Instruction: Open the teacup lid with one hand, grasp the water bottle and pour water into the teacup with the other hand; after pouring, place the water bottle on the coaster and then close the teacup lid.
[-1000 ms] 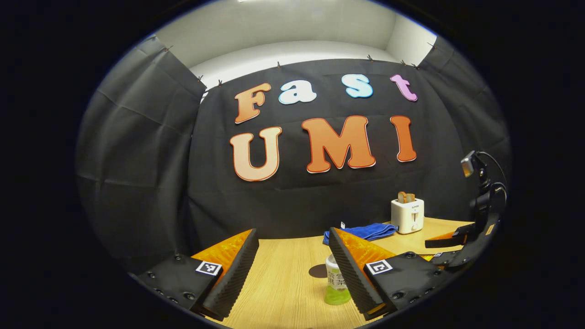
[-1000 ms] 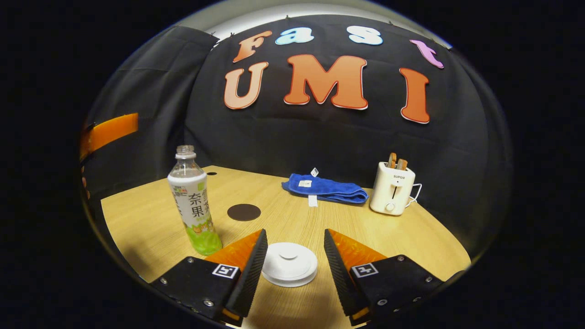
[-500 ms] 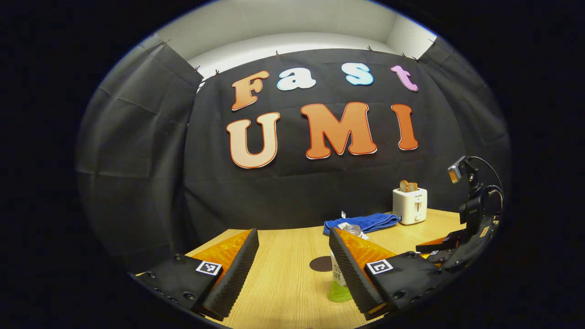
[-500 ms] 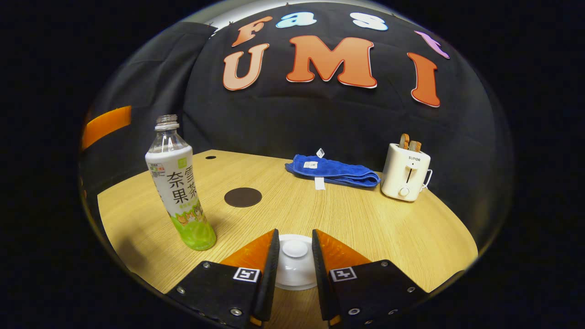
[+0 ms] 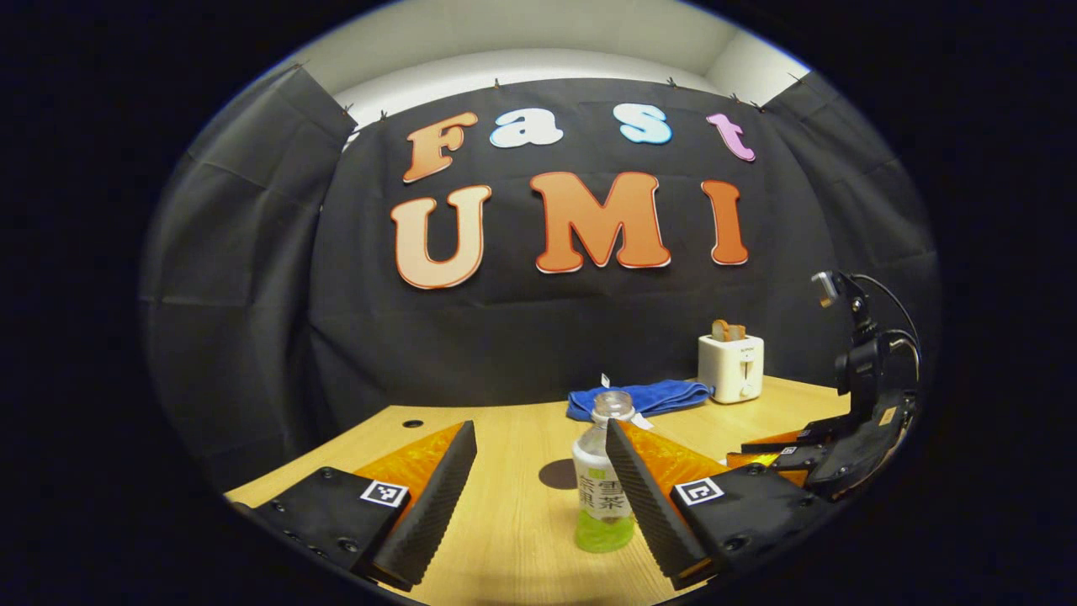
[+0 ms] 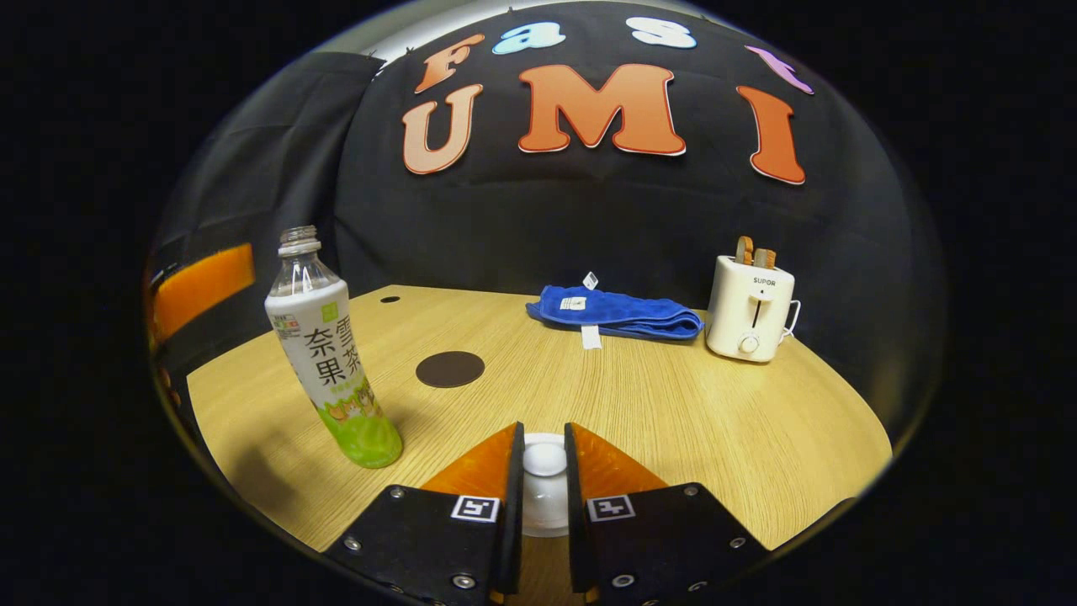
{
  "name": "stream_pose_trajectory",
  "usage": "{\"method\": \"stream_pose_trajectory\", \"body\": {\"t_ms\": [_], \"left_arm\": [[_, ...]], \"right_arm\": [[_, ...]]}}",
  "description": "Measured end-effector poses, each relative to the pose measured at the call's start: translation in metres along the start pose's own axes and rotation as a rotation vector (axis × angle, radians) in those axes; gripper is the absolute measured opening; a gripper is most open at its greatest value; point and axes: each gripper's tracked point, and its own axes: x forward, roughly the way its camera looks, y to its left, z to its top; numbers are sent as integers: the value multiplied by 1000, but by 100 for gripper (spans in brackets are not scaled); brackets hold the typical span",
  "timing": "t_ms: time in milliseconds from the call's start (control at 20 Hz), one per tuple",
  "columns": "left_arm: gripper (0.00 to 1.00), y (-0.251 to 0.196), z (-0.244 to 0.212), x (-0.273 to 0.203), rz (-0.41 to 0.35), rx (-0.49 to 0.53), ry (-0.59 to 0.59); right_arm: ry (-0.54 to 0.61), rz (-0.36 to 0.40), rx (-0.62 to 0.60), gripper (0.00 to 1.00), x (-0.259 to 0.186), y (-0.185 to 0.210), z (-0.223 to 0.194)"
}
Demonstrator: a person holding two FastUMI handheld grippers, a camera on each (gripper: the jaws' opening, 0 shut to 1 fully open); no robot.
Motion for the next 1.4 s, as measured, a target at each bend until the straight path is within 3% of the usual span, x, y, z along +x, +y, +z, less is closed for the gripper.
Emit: {"method": "stream_pose_trajectory", "body": {"t_ms": [300, 900, 950, 1050, 1100, 1150, 1250, 1400], "left_arm": [[99, -38, -31, 12, -120, -58, 42], [98, -50, -92, 45, -115, -21, 198], [88, -50, -97, 46, -110, -17, 209], [88, -47, -103, 49, -91, -8, 229], [83, -44, -105, 53, -79, -10, 229], [72, -46, -103, 50, -83, -14, 230], [70, -45, -103, 50, -76, 1, 239], [67, -37, -98, 53, -42, 110, 239]], "right_arm": [[-60, -26, 73, 24, -12, -16, 21], [-138, -95, 118, 23, -42, -63, 42], [-143, -101, 125, 23, -45, -68, 44], [-150, -115, 135, 23, -48, -76, 44], [-154, -122, 137, 23, -50, -79, 43], [-157, -130, 138, 23, -51, -83, 43], [-161, -140, 139, 23, -57, -88, 42], [-173, -157, 137, 23, -62, -94, 46]]}}
